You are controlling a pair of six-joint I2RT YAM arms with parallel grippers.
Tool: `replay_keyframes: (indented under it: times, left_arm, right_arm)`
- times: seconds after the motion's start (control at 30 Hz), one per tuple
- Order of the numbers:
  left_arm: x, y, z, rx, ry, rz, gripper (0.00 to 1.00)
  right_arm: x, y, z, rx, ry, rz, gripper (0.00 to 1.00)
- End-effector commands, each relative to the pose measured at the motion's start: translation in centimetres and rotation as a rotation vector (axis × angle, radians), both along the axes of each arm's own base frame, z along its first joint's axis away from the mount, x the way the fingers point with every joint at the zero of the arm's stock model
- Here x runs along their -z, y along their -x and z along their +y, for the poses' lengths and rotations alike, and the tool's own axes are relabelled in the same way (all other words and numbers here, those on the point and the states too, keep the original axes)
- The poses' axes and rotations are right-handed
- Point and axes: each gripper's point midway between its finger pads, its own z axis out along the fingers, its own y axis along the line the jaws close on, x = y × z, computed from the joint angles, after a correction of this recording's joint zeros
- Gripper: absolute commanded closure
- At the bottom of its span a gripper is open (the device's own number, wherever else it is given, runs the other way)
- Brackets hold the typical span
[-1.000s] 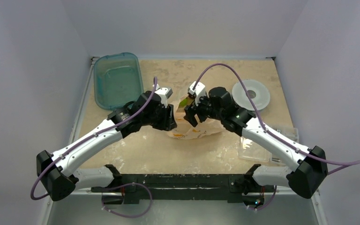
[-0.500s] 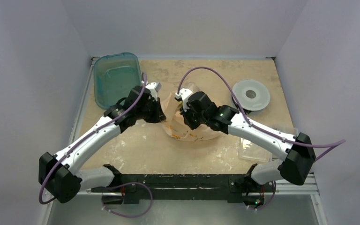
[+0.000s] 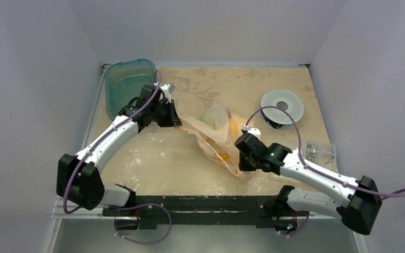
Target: Take the fake fruits out of the plastic bag
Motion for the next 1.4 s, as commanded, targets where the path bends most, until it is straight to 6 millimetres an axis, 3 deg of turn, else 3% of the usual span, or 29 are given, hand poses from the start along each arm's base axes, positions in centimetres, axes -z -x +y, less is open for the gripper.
replay_keyframes:
  times: [0.0, 0.07, 0.2, 0.4, 0.5, 0.63, 0.77, 0.87, 1.03, 1.17, 1.27, 1.37]
  left_arm:
    - [-3.5, -0.4, -1.1, 0.054, 0.087, -0.096, 1.0]
    - [-3.9, 0.2, -1.7, 0.091, 0.125, -0.089, 1.0]
    - [-3.9, 1.4, -2.4, 0.119, 0.178, -0.06, 1.0]
    - [-5.0, 3.3, -2.5, 0.148, 0.234, -0.074, 1.0]
    - [-5.4, 4.1, -2.2, 0.148, 0.244, -0.087, 1.0]
    - [-5.5, 4.7, -1.9, 0.134, 0.252, -0.092, 1.0]
    - [-5.7, 5.1, -2.0, 0.122, 0.279, -0.087, 1.0]
    - [-6.0, 5.2, -1.7, 0.096, 0.29, -0.11, 1.0]
    - [-6.4, 5.5, -0.9, 0.041, 0.291, -0.138, 1.0]
    - [-6.7, 5.8, -0.6, 0.018, 0.305, -0.151, 1.0]
    - [-6.7, 5.9, -0.6, 0.015, 0.314, -0.149, 1.0]
    - [-6.4, 6.0, -0.8, 0.018, 0.326, -0.134, 1.0]
  right_arm:
    - [2.7, -0.4, -1.4, 0.161, 0.101, 0.056, 0.94]
    - [1.6, -1.4, -0.3, 0.048, 0.113, 0.012, 0.86]
    - [-1.4, -1.0, 2.2, -0.149, 0.02, -0.022, 0.54]
    - [-6.7, 0.3, 5.6, -0.374, -0.154, -0.116, 0.35]
    - [-8.9, -0.6, 7.6, -0.418, -0.227, -0.21, 0.33]
    - [-11.1, -3.8, 10.1, -0.375, -0.286, -0.346, 0.46]
    - [-10.0, -8.9, 9.5, -0.168, -0.185, -0.498, 0.88]
    - [-7.5, -11.2, 7.2, -0.005, -0.056, -0.538, 0.98]
    - [-3.4, -11.9, 2.5, 0.221, 0.141, -0.516, 0.9]
    - [-3.0, -11.4, -0.1, 0.298, 0.206, -0.538, 0.87]
    - [-3.6, -11.4, 0.1, 0.243, 0.197, -0.559, 0.76]
    - [-3.7, -11.3, 3.2, 0.069, 0.117, -0.56, 0.65]
